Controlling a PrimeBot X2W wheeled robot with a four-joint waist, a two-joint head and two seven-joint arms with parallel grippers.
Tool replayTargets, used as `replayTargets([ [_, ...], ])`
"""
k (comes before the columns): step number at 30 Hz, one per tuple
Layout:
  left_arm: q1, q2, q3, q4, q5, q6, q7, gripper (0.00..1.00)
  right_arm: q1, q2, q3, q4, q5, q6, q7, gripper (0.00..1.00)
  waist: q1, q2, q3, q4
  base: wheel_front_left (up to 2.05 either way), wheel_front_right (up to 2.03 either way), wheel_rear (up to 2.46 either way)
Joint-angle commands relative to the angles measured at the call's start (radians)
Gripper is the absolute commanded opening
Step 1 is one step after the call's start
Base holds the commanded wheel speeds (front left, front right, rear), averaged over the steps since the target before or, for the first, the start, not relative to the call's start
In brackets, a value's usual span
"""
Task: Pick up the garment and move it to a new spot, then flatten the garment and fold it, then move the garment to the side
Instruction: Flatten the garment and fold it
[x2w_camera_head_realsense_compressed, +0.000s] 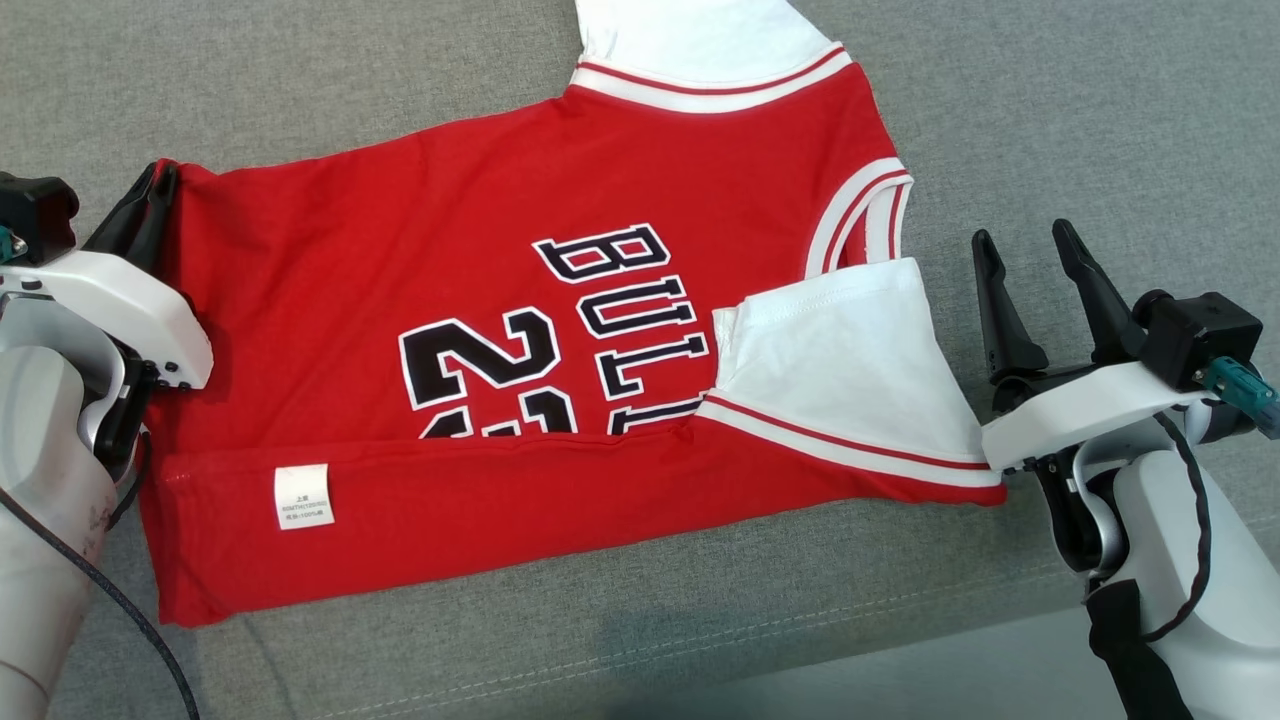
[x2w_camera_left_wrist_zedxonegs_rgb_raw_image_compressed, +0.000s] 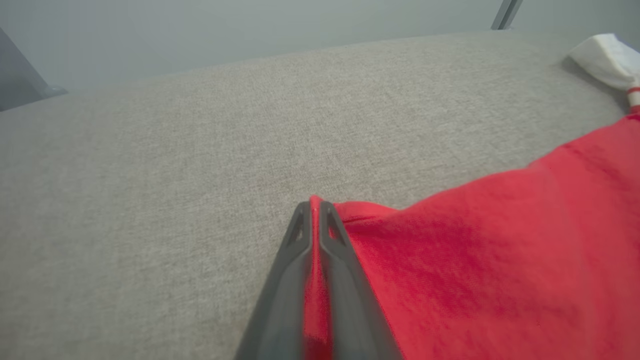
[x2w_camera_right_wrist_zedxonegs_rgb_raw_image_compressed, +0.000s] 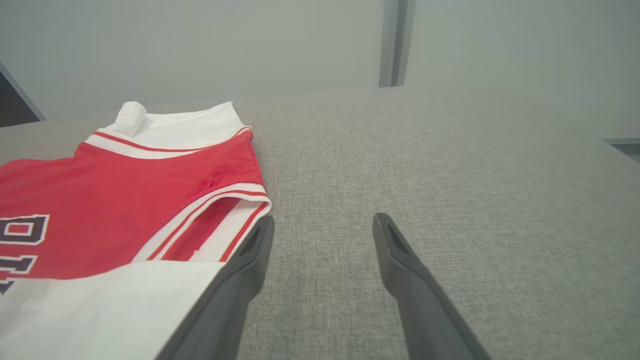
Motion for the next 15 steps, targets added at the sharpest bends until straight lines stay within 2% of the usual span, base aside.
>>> replayTargets([
  [1,-0.035,0.044,0.015,-0.004,-0.016,-0.007,-0.008,0.0,0.002,0.003,0.016,-0.023,0.008,0.004,-0.013,1.0,0.0,0.0,-0.001,-0.001,0.0,0.0,0.0],
  [6,-0.036,0.048,0.008,-0.017,-0.035,-0.007,-0.008,0.0,-0.01,-0.008,0.006,-0.04,0.017,0.004,-0.013,1.0,0.0,0.0,-0.006,0.009,0.0,0.0,0.0],
  [15,0.03,0.022,0.098,-0.169,0.022,0.004,-0.009,0.0,-0.116,-0.079,0.03,-0.035,0.027,0.004,-0.012,1.0,0.0,0.0,-0.014,0.076,0.0,0.0,0.0],
])
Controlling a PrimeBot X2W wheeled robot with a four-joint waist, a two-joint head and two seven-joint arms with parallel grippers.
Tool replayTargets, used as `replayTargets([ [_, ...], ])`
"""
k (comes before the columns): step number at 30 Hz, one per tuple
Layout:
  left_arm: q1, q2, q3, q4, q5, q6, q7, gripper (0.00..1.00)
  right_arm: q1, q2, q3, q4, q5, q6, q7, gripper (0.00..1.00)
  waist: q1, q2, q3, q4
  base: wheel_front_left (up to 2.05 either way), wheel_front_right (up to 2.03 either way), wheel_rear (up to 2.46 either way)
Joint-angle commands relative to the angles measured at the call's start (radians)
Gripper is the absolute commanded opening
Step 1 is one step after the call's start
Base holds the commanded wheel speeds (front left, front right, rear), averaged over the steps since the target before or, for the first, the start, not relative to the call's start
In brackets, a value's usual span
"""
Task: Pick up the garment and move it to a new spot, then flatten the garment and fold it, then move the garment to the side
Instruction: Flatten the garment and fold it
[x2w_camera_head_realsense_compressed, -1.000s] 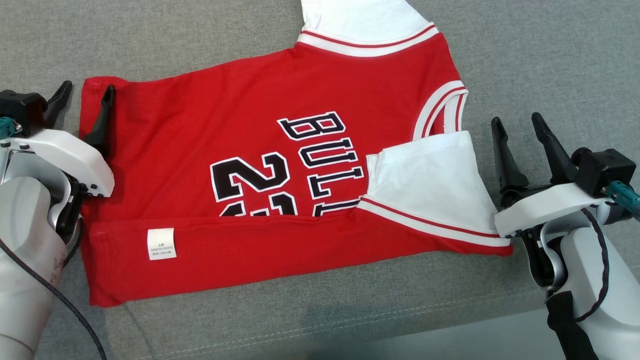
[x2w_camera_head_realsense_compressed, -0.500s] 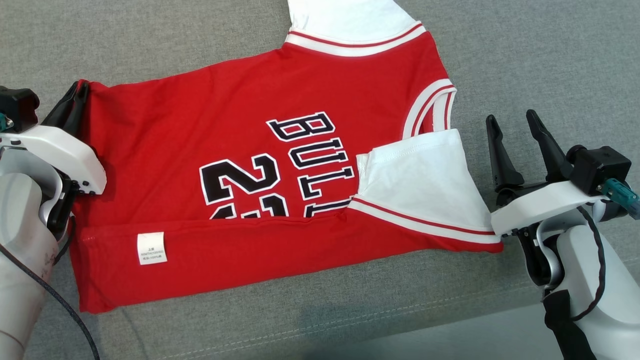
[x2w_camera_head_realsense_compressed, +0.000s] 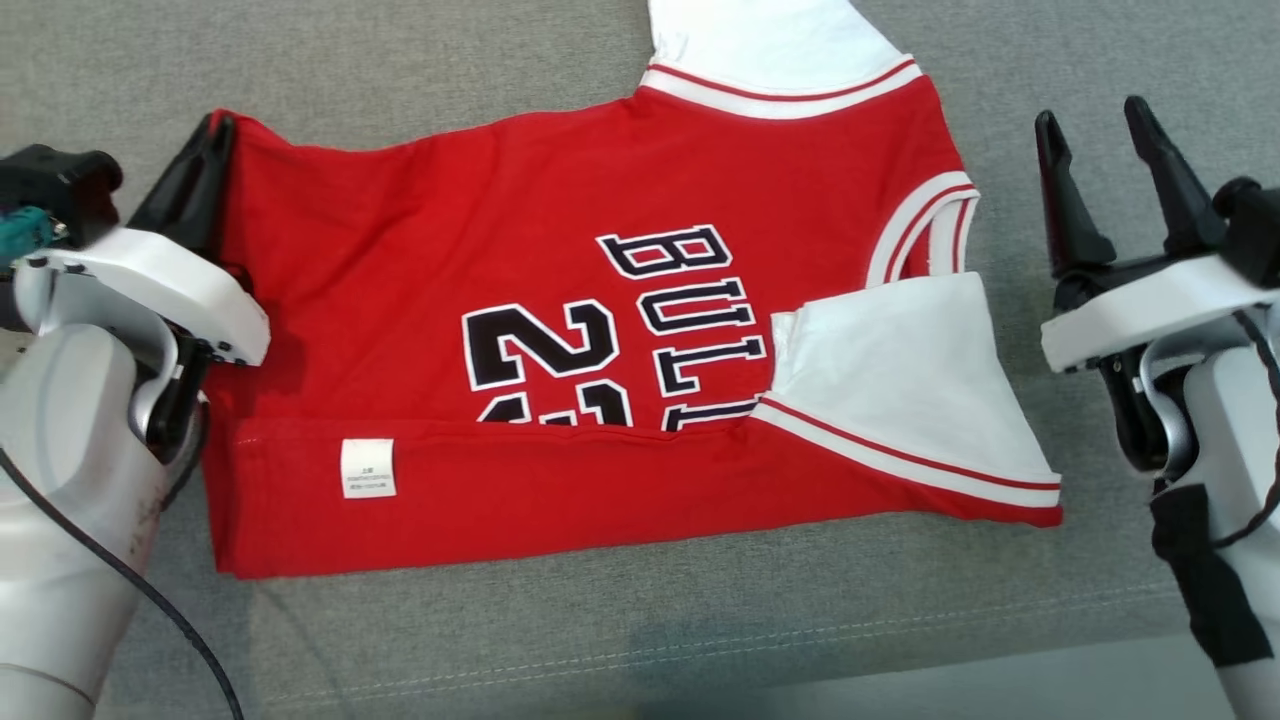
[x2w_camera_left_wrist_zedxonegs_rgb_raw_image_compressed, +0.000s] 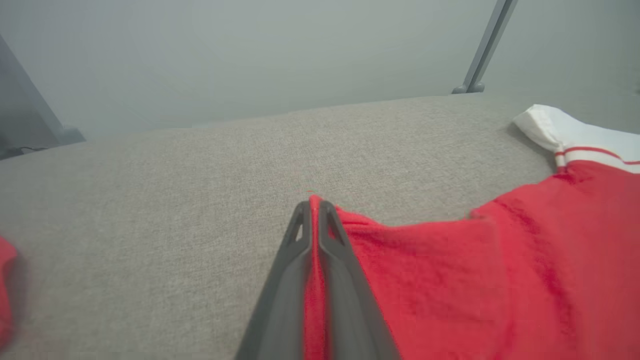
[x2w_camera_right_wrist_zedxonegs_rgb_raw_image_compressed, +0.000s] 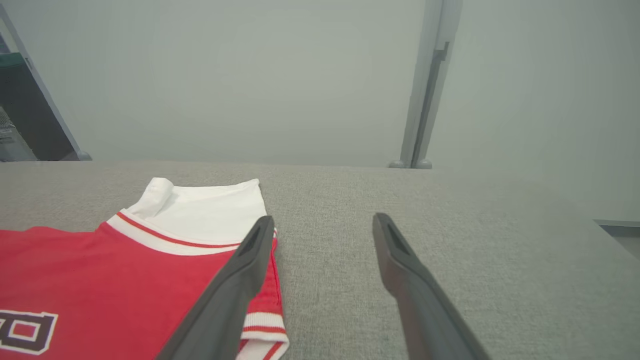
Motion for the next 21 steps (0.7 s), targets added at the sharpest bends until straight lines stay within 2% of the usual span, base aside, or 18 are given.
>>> replayTargets([
  [1,0.01,0.04,0.034,-0.024,0.01,0.003,-0.006,0.0,-0.016,-0.011,0.021,-0.011,0.004,0.004,-0.008,1.0,0.0,0.0,-0.001,0.02,0.0,0.0,0.0],
  [5,0.048,-0.002,0.077,-0.112,0.055,0.002,-0.006,0.0,-0.16,-0.055,0.073,0.057,0.014,0.004,0.052,1.0,0.0,0.0,0.02,0.084,0.0,0.0,0.0],
  [11,0.072,-0.062,0.109,-0.192,0.103,-0.002,-0.006,0.0,-0.327,-0.081,0.1,0.174,0.033,0.004,0.149,1.0,0.0,0.0,0.063,0.162,0.0,0.0,0.0],
  [21,0.051,-0.158,0.12,-0.259,0.156,-0.008,-0.006,0.0,-0.518,-0.117,0.143,0.345,0.077,0.004,0.262,1.0,0.0,0.0,0.145,0.271,0.0,0.0,0.0],
])
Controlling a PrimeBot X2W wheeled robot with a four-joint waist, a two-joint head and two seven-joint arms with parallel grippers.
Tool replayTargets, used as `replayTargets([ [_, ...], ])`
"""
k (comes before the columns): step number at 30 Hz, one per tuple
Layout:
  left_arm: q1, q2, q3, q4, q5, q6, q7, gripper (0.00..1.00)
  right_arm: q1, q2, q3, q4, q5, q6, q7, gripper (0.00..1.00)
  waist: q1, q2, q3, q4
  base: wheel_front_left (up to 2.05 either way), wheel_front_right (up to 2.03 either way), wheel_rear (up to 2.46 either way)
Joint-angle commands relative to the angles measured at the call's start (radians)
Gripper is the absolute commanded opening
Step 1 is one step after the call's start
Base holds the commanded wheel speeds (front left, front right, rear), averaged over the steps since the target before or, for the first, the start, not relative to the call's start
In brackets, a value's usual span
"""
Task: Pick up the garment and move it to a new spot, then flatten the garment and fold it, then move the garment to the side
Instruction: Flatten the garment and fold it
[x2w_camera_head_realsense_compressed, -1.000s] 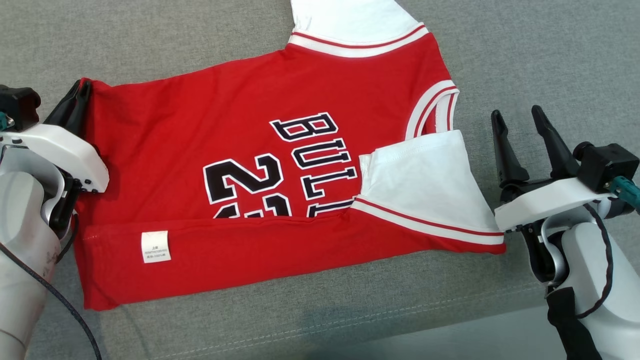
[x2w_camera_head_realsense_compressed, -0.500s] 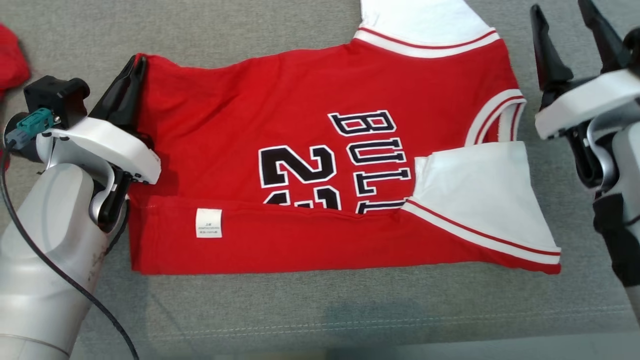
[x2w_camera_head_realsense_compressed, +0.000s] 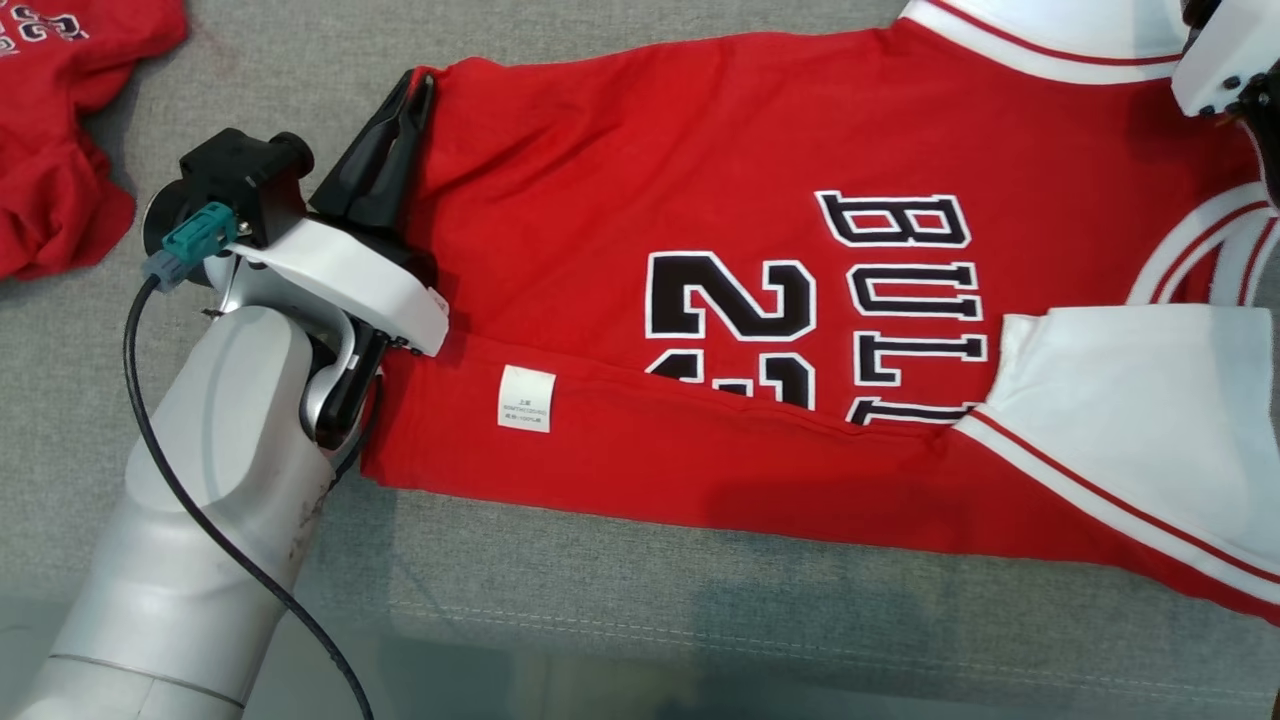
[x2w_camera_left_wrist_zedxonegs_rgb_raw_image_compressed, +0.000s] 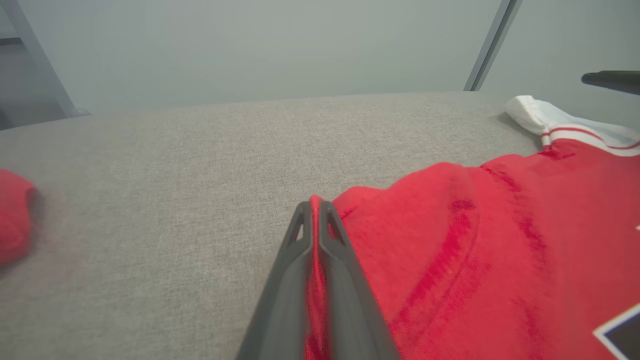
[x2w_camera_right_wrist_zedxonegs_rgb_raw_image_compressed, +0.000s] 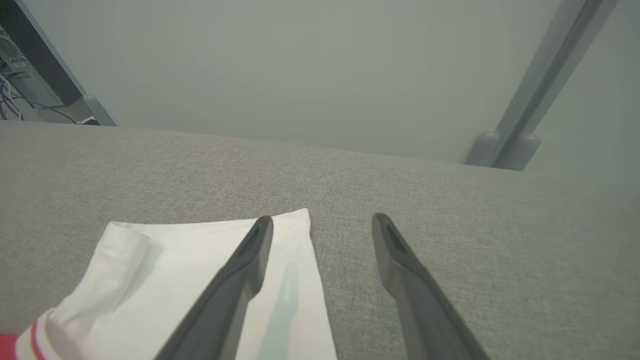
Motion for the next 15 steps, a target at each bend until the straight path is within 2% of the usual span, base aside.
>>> replayTargets([
  [1,-0.024,0.028,0.024,-0.032,0.01,-0.007,-0.006,0.0,-0.028,0.0,0.009,0.007,0.015,0.004,0.016,1.0,0.0,0.0,0.037,0.037,0.0,0.0,0.0],
  [7,-0.042,-0.001,-0.017,-0.053,-0.002,-0.007,-0.006,0.0,-0.099,-0.003,0.031,0.092,0.035,0.004,0.064,1.0,0.0,0.0,0.062,0.074,0.0,0.0,0.0],
  [15,-0.06,-0.02,-0.056,-0.061,-0.016,-0.007,-0.006,0.0,-0.151,-0.022,0.046,0.175,0.05,0.004,0.073,1.0,0.0,0.0,0.074,0.115,0.0,0.0,0.0],
])
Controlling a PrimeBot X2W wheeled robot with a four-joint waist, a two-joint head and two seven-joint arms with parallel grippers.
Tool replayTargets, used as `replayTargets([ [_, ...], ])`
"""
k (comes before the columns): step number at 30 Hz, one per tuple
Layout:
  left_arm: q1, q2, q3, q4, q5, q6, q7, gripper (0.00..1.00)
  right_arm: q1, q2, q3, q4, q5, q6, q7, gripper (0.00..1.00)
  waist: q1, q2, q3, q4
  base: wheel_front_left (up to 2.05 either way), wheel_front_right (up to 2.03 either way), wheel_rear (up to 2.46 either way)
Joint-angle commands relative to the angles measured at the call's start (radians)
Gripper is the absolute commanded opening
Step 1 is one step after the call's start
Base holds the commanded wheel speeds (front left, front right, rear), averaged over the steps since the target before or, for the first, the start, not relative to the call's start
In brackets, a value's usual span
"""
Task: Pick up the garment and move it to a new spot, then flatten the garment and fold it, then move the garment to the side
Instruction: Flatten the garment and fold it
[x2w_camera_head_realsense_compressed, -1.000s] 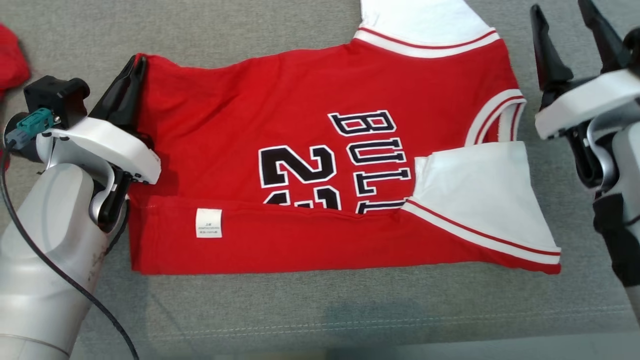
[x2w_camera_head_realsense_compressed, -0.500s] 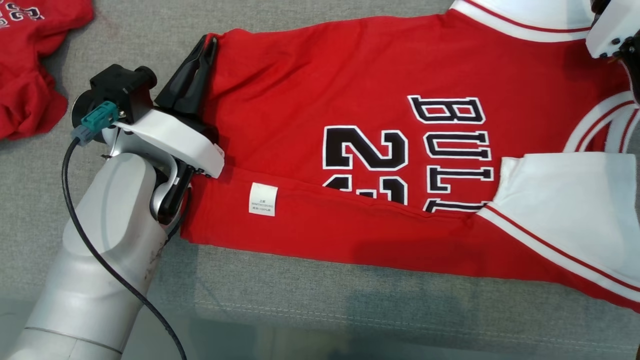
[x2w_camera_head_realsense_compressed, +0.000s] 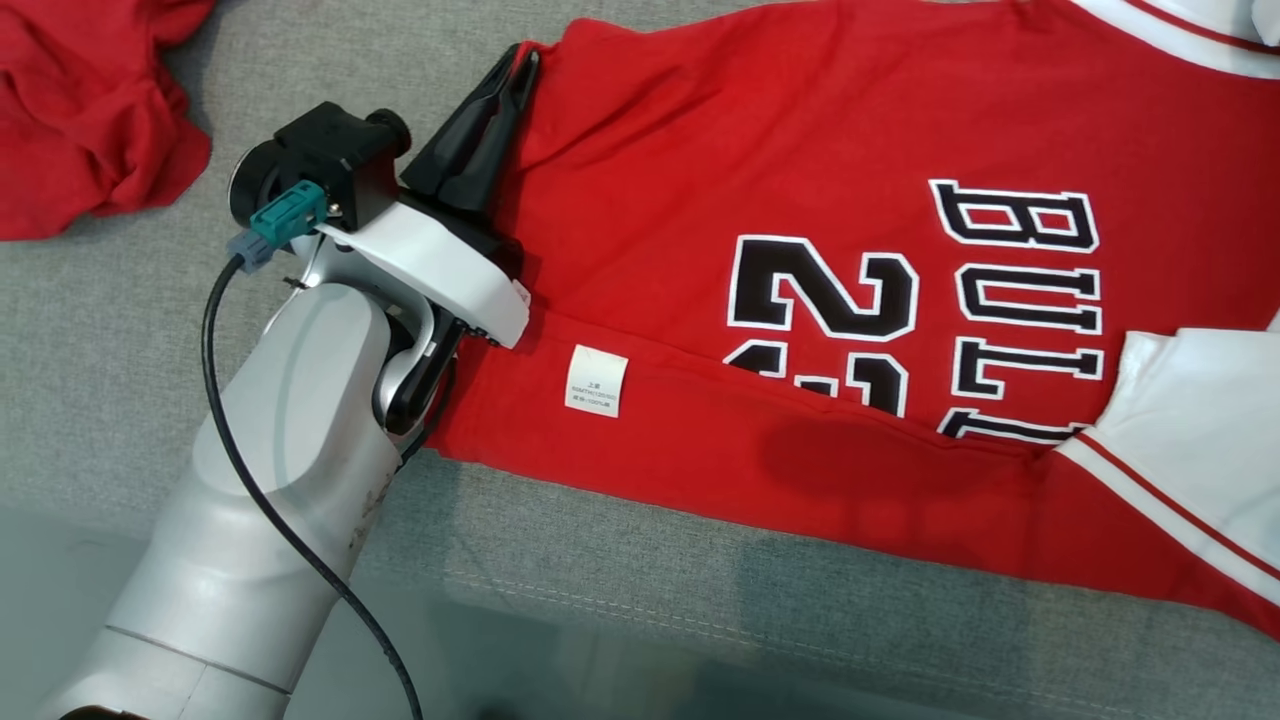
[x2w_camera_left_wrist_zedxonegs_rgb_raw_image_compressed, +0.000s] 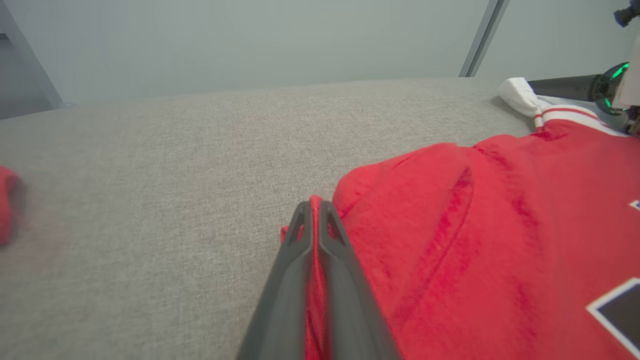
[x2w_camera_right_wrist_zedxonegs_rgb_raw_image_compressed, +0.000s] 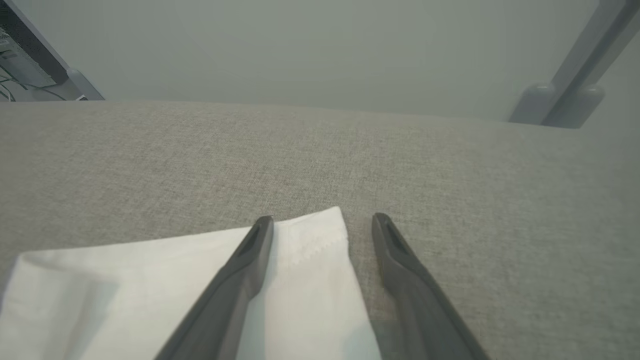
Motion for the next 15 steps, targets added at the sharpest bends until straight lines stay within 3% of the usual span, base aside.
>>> replayTargets([
  [1,-0.018,0.041,0.024,-0.021,-0.01,-0.007,-0.006,0.0,0.004,0.011,0.022,0.0,0.006,0.004,0.008,1.0,0.0,0.0,0.003,0.007,0.0,0.0,0.0],
  [2,-0.018,0.041,0.024,-0.021,-0.01,-0.007,-0.006,0.0,0.004,0.011,0.022,0.0,0.006,0.004,0.008,1.0,0.0,0.0,0.003,0.007,0.0,0.0,0.0],
  [3,-0.016,0.041,0.023,-0.022,-0.013,-0.007,-0.006,0.0,0.001,0.017,0.034,0.014,0.01,0.004,0.017,0.91,0.0,0.0,0.005,0.008,0.0,0.0,0.0],
  [4,-0.016,0.041,0.023,-0.022,-0.013,-0.007,-0.006,0.0,0.001,0.017,0.034,0.014,0.01,0.004,0.017,0.91,0.0,0.0,0.005,0.008,0.0,0.0,0.0],
  [5,-0.014,0.041,0.021,-0.022,-0.014,-0.007,-0.006,0.0,0.001,0.02,0.042,0.019,0.013,0.004,0.023,0.63,0.0,0.0,0.006,0.008,0.0,0.0,0.0],
  [6,-0.013,0.041,0.02,-0.022,-0.016,-0.007,-0.006,0.0,0.001,0.022,0.049,0.022,0.017,0.004,0.026,0.45,0.0,0.0,0.005,0.007,0.0,0.0,0.0],
  [8,-0.011,0.043,0.018,-0.021,-0.018,-0.007,-0.006,0.0,0.002,0.021,0.06,0.026,0.024,0.004,0.024,0.27,0.0,0.0,0.003,0.005,0.0,0.0,0.0],
  [9,-0.01,0.045,0.019,-0.02,-0.019,-0.007,-0.006,0.0,0.003,0.021,0.066,0.027,0.027,0.004,0.022,0.01,0.0,0.0,0.001,0.003,0.0,0.0,0.0],
  [15,-0.001,0.063,0.031,-0.009,-0.027,-0.007,-0.006,0.0,0.009,0.013,0.084,-0.002,0.068,0.004,-0.053,0.0,0.0,0.0,-0.024,-0.02,0.0,0.0,0.0],
])
